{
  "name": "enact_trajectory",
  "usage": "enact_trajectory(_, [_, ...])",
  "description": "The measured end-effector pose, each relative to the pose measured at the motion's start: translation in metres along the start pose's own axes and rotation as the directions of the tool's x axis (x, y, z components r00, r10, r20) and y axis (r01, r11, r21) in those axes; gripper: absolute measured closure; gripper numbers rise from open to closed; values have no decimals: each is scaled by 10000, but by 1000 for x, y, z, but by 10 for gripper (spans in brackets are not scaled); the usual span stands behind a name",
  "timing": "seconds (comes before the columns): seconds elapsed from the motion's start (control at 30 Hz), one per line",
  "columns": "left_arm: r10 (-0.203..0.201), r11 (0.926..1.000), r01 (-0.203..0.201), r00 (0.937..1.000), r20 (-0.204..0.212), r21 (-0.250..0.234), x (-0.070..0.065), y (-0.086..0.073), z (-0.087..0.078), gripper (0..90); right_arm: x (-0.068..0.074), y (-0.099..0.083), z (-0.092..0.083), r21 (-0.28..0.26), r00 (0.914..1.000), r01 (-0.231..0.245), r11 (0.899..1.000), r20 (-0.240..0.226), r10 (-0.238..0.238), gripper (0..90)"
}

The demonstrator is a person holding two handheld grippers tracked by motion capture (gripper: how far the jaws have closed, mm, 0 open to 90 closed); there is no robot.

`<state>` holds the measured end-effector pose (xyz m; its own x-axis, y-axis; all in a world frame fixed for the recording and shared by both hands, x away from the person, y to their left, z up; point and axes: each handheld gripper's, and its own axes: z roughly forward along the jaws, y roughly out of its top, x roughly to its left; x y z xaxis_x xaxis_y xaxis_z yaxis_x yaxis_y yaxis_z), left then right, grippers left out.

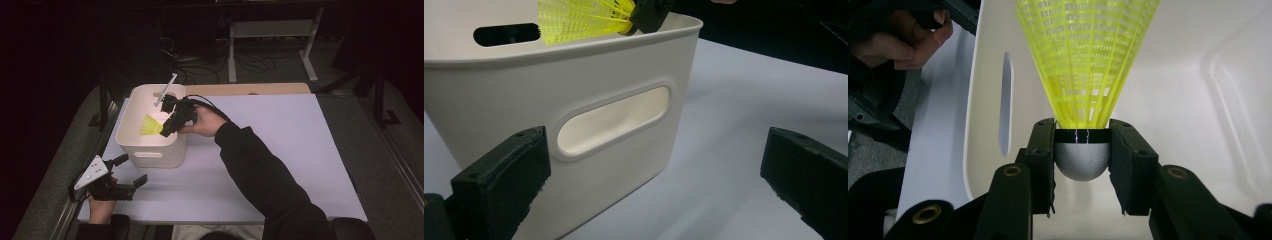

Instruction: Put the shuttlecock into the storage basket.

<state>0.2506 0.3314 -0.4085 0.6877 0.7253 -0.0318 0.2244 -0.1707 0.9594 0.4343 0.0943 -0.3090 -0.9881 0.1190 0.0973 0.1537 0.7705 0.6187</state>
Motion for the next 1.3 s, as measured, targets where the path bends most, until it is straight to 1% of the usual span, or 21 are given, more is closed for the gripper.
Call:
enact_trajectory(0.07, [0,10000,0,10000,0,1,0,0,0,0,0,0,0,6,10000,-31,10000,-50,31,631])
enact_trajectory(0.13, [-1,10000,1,10000,-3,-9,0,0,0,0,-1,0,0,6,9999,-90,10000,-97,90,609])
enact_trajectory(0.17, [-7,10000,7,10000,-6,-7,0,0,0,0,-1,0,0,-40,9999,-117,9999,-87,116,571])
enact_trajectory(0.23, [-9,10000,9,10000,-12,5,0,0,0,0,-2,-1,-3,-68,9998,-208,9998,-29,208,524])
enact_trajectory(0.33, [-17,10000,17,10000,-22,7,0,0,0,0,-3,-1,-7,-165,9997,-244,9996,81,246,481])
enact_trajectory(0.47, [-24,10000,24,10000,-30,18,0,0,0,0,-4,-3,-14,-131,9987,-430,9990,260,433,366])
enact_trajectory(0.53, [-19,10000,19,10000,-35,28,0,0,0,0,-3,-3,-18,-185,9982,-473,9987,346,479,316])
enact_trajectory(0.67, [-23,10000,24,10000,-36,39,0,0,0,0,-3,-5,-27,-315,9975,-525,9981,454,539,183])
enact_trajectory(0.7, [-30,10000,30,10000,-39,37,0,0,0,0,-2,-5,-29,-356,9967,-621,9974,505,638,158])
enact_trajectory(0.87, [-32,10000,33,10000,-38,30,0,0,0,0,-1,-7,-42,-584,9952,-702,9958,637,739,105])
enact_trajectory(0.93, [-33,10000,33,10000,-38,31,0,0,0,0,0,-8,-46,-638,9939,-719,9954,796,769,27])
enact_trajectory(0.97, [-30,10000,30,10000,-43,41,0,0,0,0,0,-9,-47,-639,9928,-787,9948,849,840,3])
enact_trajectory(1.07, [-39,10000,39,10000,-40,34,0,0,0,0,0,-12,-53,-863,9897,-868,9925,1065,958,0])
enact_trajectory(1.17, [-38,10000,38,10000,-57,44,0,0,0,0,-1,-16,-60,-1142,9881,-913,9893,1133,1043,0])
enact_trajectory(1.3, [-44,10000,44,10000,-62,51,0,0,0,0,0,-22,-67,-1204,9853,-931,9884,1320,1089,0])
